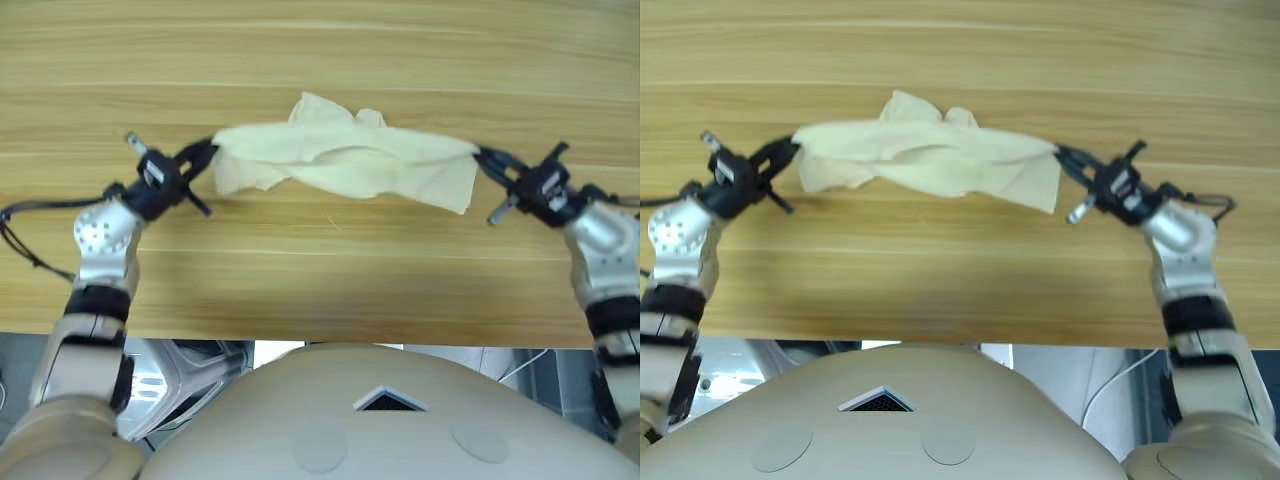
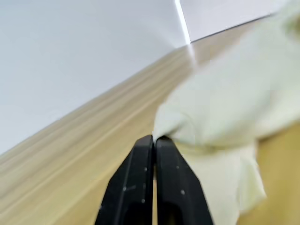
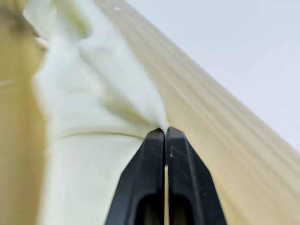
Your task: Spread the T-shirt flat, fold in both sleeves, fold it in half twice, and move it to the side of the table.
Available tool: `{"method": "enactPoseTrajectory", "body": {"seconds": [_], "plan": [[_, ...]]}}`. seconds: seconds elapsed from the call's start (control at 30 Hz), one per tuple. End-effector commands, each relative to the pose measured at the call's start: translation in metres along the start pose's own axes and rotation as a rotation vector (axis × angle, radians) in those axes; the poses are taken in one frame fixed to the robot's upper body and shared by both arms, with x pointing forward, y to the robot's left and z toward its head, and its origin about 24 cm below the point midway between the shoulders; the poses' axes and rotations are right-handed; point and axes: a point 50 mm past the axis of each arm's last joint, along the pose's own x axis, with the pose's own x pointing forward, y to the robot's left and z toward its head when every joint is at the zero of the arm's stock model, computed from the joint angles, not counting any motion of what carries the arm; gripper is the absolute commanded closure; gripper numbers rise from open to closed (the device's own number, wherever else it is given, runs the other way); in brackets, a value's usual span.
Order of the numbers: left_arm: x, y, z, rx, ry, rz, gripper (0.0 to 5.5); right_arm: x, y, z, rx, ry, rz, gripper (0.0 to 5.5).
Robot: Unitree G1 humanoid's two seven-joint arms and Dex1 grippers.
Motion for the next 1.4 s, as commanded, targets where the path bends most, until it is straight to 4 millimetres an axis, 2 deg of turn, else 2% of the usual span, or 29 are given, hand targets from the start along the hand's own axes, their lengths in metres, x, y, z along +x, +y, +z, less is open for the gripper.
{"method": "enactPoseTrajectory", "body": {"seconds": [0.03, 0.07, 0.1, 0.13, 0.17, 0.2, 0.23, 0.27, 0.33, 0.4, 0.47, 0.53, 0.57, 0.6, 0.67, 0.7, 0.73, 0.77, 0.83, 0.9, 1.07, 1.2, 1.33, 1.4], "plan": [[0.105, 0.078, 0.081, 0.030, -0.065, 0.451, 5.47, 0.098, -0.104, 0.067, -0.115, 0.063, -0.651, 5.50], [0.120, 0.106, 0.126, -0.001, -0.138, 0.698, 5.47, 0.100, -0.137, 0.103, -0.163, 0.047, -0.933, 5.50], [0.126, 0.125, 0.163, -0.063, -0.185, 0.898, 5.47, 0.098, -0.159, 0.135, -0.194, 0.012, -1.146, 5.50], [0.132, 0.135, 0.204, -0.044, -0.260, 0.996, 5.47, 0.091, -0.176, 0.171, -0.239, -0.073, -1.332, 5.50], [0.134, 0.139, 0.234, -0.056, -0.345, 1.038, 5.47, 0.083, -0.186, 0.199, -0.264, -0.184, -1.458, 5.50], [0.134, 0.139, 0.252, -0.044, -0.419, 1.032, 5.47, 0.078, -0.189, 0.216, -0.272, -0.276, -1.525, 5.50], [0.133, 0.139, 0.254, -0.042, -0.457, 1.013, 5.47, 0.076, -0.188, 0.223, -0.292, -0.340, -1.544, 5.50], [0.131, 0.139, 0.248, -0.054, -0.465, 1.002, 5.47, 0.077, -0.186, 0.222, -0.300, -0.366, -1.530, 5.50], [0.130, 0.132, 0.208, -0.074, -0.381, 0.908, 5.47, 0.085, -0.174, 0.197, -0.290, -0.334, -1.387, 5.50], [0.126, 0.113, 0.151, -0.042, -0.233, 0.773, 5.47, 0.094, -0.153, 0.147, -0.217, -0.221, -1.134, 5.50], [0.116, 0.085, 0.100, 0.079, -0.101, 0.591, 5.47, 0.094, -0.118, 0.101, -0.219, -0.157, -0.827, 5.50], [0.094, 0.052, 0.053, 0.152, -0.017, 0.390, 5.47, 0.070, -0.073, 0.061, -0.216, -0.175, -0.510, 5.50], [0.073, 0.028, 0.026, 0.164, 0.014, 0.257, 5.47, 0.047, -0.049, 0.046, -0.224, -0.173, -0.378, 5.50], [0.052, 0.008, 0.008, 0.179, 0.032, 0.152, 5.47, 0.026, -0.029, 0.037, -0.217, -0.166, -0.275, 5.50], [-0.002, -0.037, -0.022, 0.194, 0.074, -0.063, 5.47, -0.032, 0.021, 0.021, -0.229, -0.083, -0.009, 5.50], [-0.034, -0.062, -0.032, 0.168, 0.103, -0.154, 5.47, -0.060, 0.046, 0.020, -0.207, -0.044, 0.103, 5.50], [-0.065, -0.083, -0.038, 0.146, 0.139, -0.222, 5.47, -0.079, 0.063, 0.024, -0.170, -0.027, 0.169, 5.50], [-0.087, -0.096, -0.038, 0.119, 0.162, -0.250, 5.47, -0.089, 0.073, 0.029, -0.135, -0.019, 0.203, 5.50], [-0.109, -0.101, -0.032, 0.077, 0.171, -0.203, 5.47, -0.096, 0.081, 0.032, -0.093, 0.012, 0.234, 5.50], [-0.120, -0.102, -0.024, 0.049, 0.171, -0.162, 5.47, -0.098, 0.078, 0.028, -0.090, 0.064, 0.250, 5.50], [-0.132, -0.114, -0.014, -0.012, 0.187, -0.149, 5.47, -0.104, 0.090, 0.026, -0.036, 0.134, 0.335, 5.50], [-0.130, -0.124, -0.010, -0.056, 0.188, -0.183, 5.47, -0.107, 0.105, 0.020, -0.044, 0.212, 0.438, 5.50], [-0.130, -0.130, -0.010, -0.085, 0.188, -0.191, 5.47, -0.109, 0.109, 0.014, -0.063, 0.272, 0.478, 5.50], [-0.131, -0.129, -0.009, -0.096, 0.183, -0.168, 5.08, -0.112, 0.112, 0.013, -0.061, 0.289, 0.494, 5.09]]}}
